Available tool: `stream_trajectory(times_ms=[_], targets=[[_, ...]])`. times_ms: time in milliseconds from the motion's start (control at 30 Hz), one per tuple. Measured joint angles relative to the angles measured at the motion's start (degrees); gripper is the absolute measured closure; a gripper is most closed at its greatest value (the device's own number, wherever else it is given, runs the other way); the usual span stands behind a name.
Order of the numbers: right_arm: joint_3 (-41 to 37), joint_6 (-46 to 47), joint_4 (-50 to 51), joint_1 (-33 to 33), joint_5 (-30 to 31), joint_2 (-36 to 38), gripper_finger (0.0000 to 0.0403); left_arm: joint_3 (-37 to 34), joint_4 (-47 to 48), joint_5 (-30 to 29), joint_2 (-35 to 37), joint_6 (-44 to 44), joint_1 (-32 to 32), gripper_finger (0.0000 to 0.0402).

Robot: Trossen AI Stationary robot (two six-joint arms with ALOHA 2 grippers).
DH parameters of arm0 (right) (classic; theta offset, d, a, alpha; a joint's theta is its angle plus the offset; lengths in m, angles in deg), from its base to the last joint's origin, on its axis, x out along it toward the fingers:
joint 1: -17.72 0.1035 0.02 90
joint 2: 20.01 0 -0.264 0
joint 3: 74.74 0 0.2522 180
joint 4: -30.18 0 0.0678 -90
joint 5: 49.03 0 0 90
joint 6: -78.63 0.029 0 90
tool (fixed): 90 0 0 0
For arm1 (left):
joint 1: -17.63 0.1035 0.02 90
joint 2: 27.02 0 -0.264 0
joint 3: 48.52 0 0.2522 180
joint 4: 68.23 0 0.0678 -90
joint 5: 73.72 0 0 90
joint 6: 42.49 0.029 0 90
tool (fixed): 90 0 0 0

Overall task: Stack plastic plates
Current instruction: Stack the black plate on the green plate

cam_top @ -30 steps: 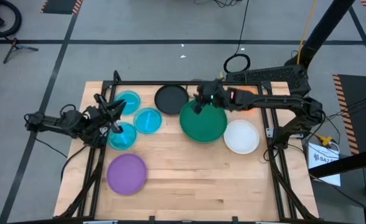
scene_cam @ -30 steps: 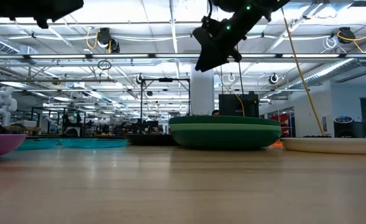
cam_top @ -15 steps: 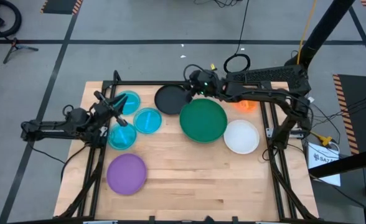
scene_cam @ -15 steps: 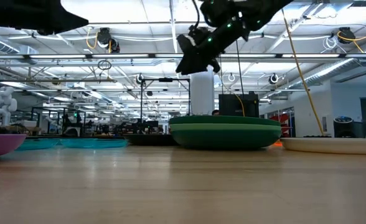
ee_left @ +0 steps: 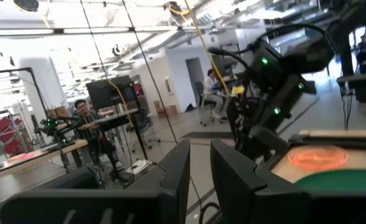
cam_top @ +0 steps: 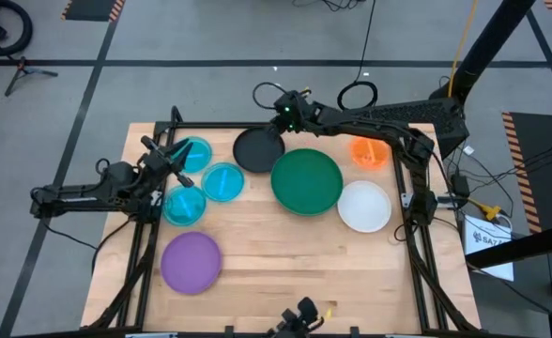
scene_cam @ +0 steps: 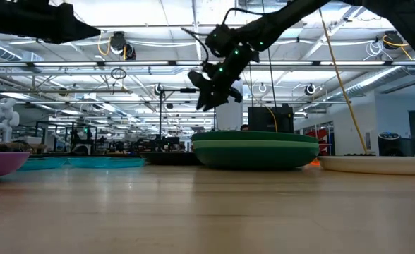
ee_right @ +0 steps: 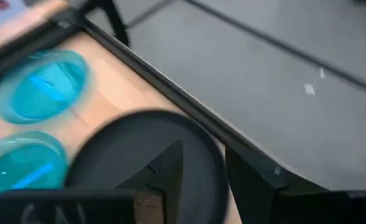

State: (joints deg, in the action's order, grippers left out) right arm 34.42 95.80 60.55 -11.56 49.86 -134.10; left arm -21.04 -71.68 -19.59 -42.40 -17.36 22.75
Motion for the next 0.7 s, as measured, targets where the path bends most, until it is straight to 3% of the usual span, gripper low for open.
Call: stream_trajectory(times_ms=[267,700], targets=[[0.13,7.96,6.23,-2.88,1.32,-1.24,0.0282,0.00,2.14,-0.02,0.00,0.22,1.44,0.0330],[0.13,12.12,4.88,-2.92,-0.20,-8.05,0.0219,0.00,1.96,-0.04,0.00,1.70,3.43,0.0330]])
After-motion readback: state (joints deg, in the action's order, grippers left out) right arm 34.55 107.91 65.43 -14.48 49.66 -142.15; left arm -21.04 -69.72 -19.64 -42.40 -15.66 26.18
